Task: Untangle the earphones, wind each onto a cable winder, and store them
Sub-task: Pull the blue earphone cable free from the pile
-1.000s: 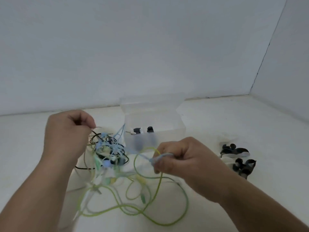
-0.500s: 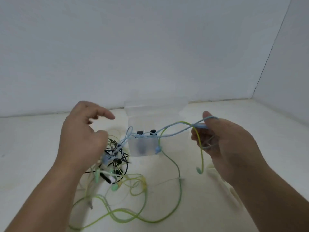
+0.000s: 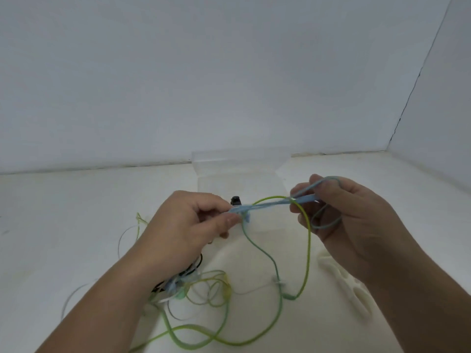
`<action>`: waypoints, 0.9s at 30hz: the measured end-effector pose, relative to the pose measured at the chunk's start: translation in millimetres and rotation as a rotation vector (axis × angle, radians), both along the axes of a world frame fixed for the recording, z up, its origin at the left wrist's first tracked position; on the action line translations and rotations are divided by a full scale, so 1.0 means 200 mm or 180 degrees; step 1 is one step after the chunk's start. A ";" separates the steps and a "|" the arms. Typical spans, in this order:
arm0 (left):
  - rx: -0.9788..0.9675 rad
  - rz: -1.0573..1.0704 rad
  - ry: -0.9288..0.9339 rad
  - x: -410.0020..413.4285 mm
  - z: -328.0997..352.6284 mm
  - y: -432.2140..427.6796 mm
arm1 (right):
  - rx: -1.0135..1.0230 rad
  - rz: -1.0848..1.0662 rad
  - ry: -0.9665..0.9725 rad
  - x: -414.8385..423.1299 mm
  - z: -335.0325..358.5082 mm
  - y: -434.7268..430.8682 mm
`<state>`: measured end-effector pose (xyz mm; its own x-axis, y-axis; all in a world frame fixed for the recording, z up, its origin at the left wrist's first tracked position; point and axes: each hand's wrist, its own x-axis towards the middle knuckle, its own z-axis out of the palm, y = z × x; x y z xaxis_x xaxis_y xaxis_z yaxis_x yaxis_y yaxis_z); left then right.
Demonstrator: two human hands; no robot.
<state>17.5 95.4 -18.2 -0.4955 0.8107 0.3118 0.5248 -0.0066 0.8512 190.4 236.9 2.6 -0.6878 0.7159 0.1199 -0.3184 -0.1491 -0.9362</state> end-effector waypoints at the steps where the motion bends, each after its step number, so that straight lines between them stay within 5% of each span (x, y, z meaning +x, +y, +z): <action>1: 0.0118 -0.0038 -0.0272 0.00 0.01 0.00 | -0.0027 -0.0054 -0.0009 0.00 0.00 0.01; 13: 0.0238 0.0176 -0.1638 -0.01 0.01 0.02 | -0.0073 0.0025 -0.0007 0.01 -0.01 0.04; 20: 0.0367 0.0330 -0.2216 -0.01 0.03 0.01 | 0.0792 -0.0551 -0.1009 -0.02 -0.08 0.06; 27: 0.0388 0.0851 -0.2156 -0.05 0.01 0.02 | 0.0093 -0.1181 -0.0965 -0.03 -0.07 0.11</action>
